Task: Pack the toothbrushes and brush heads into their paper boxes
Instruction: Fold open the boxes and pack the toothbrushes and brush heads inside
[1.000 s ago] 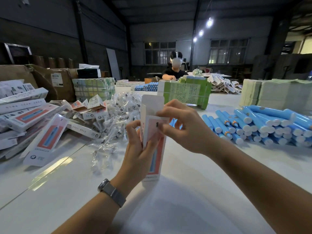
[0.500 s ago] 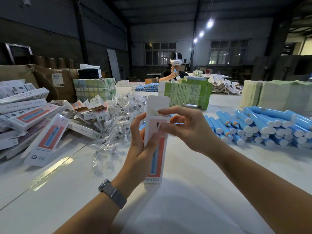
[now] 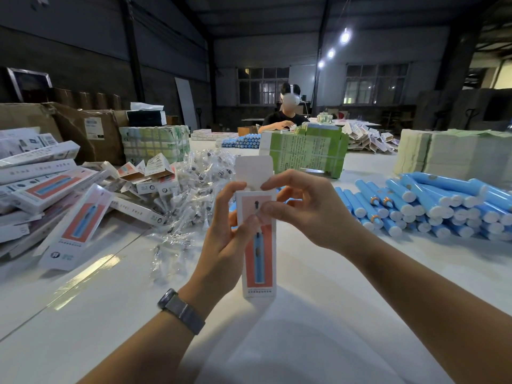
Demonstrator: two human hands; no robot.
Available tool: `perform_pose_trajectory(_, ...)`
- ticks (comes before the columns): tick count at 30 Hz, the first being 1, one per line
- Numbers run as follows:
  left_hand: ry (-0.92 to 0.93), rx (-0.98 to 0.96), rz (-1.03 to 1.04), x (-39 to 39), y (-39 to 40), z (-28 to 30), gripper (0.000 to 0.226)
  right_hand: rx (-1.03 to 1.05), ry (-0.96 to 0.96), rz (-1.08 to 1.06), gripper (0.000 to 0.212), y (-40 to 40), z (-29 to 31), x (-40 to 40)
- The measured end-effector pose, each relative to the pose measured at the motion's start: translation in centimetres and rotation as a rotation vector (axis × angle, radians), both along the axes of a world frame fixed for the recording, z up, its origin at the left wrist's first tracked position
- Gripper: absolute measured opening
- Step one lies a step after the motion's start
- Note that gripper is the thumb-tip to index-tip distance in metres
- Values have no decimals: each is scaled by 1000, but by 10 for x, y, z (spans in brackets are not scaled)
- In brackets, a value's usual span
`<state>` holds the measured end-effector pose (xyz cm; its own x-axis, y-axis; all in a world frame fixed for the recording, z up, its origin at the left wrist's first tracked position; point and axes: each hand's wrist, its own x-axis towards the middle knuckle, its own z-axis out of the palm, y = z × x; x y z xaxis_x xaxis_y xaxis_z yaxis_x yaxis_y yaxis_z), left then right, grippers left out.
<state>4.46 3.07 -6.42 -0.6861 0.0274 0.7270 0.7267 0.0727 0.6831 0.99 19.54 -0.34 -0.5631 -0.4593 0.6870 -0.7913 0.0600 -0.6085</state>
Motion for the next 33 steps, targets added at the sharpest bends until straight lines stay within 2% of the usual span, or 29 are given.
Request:
perform_pose_trajectory(4, -7, -14, -25, -1, 1, -1, 41, 5, 11, 6, 22, 5, 2, -2)
perform_pose_trajectory(9, -44, -8, -43, -2, 2, 0, 47, -89, 43, 52, 63, 4, 4, -3)
perform_pose_trajectory(11, -54, -22, -34, -2, 1, 0, 47, -98, 56, 47, 69, 4, 6, -3)
perform_pose_trajectory(14, -22, -50, -32, -2, 2, -3, 49, -84, 66, 35, 61, 4, 7, -2)
perform_pose_trajectory(18, -21, 7, -48, -4, 4, -4, 53, -47, 103, 13, 45, 2, 8, 0)
perform_pose_trajectory(24, -11, -8, -67, -7, 4, -6, 43, -69, 44, -10, 10, 0, 14, 5)
perform_pose_trajectory(30, -20, 16, -64, -2, 6, -4, 43, 24, 61, -40, 25, 3, 19, 9)
perform_pose_trajectory(33, -19, -19, -44, -1, 6, -3, 45, 34, 80, -70, 18, 4, 19, 8)
